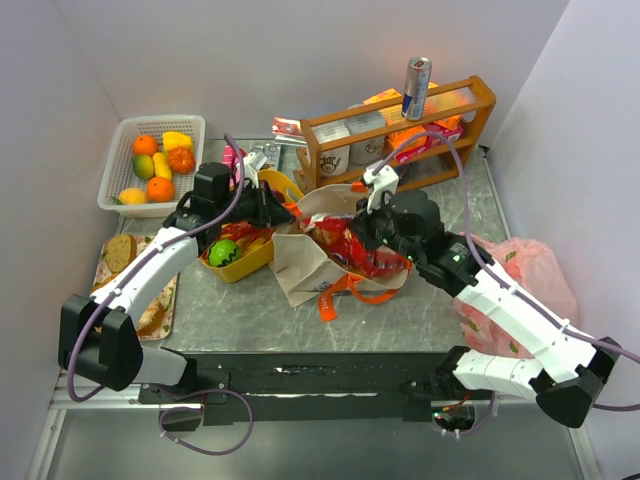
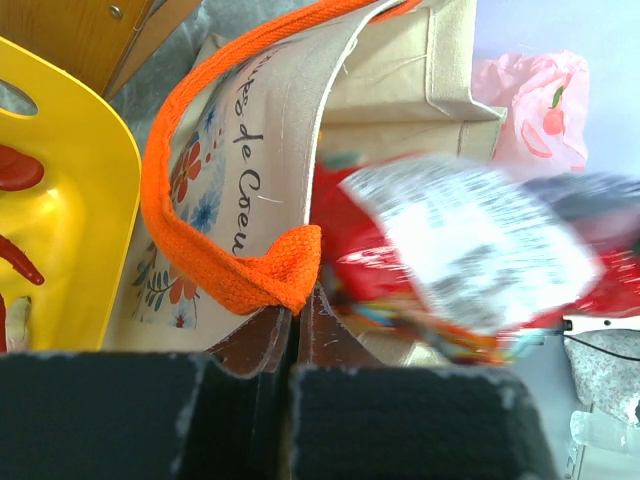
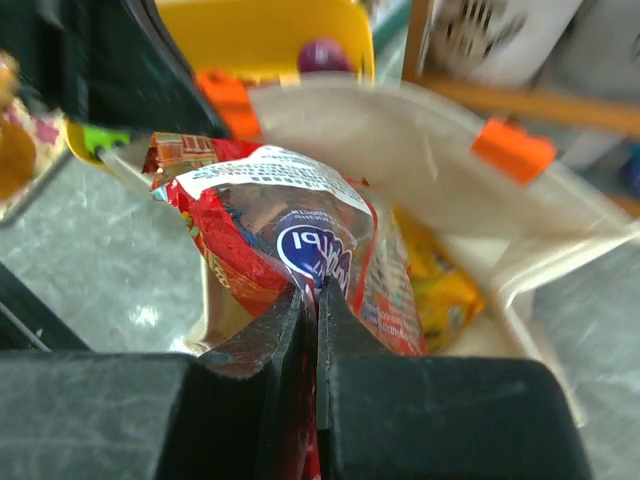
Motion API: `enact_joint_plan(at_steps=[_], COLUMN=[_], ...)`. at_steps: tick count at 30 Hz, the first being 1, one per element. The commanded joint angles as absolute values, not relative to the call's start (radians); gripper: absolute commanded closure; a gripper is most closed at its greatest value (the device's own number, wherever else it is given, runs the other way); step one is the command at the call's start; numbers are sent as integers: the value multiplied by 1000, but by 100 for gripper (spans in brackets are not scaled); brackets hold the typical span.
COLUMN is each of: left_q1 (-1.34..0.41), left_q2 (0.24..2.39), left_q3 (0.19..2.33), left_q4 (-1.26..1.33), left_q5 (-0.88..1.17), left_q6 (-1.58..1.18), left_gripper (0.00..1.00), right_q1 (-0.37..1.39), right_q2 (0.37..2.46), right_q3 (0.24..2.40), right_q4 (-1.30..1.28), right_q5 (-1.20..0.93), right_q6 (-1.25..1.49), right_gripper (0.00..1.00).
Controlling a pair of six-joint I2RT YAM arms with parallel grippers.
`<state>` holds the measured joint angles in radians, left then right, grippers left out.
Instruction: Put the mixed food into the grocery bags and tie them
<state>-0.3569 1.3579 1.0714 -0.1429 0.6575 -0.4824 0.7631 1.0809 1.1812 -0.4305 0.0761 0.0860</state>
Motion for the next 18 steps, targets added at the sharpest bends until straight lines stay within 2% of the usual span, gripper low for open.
enact_joint_plan(at_steps=[1, 7, 13, 18], left_q1=[-351, -351, -351, -351], left_q2=[1370, 1368, 1364, 1361], left_q3=[1072, 1071, 1074, 1072], left_q4=[-130, -130, -135, -133], left_q5=[669, 670, 676, 676], left_q6=[-457, -456, -453, -454], left_gripper=[99, 99, 99, 99], right_q1=[761, 762, 764, 764], right_q2=[1045, 1218, 1333, 1436], right_q3=[1167, 1187, 1128, 1190], right_q4=[-210, -120, 93, -24], right_q5=[60, 181, 316, 281], right_q6=[166, 175, 186, 202], right_gripper=[100, 100, 100, 100])
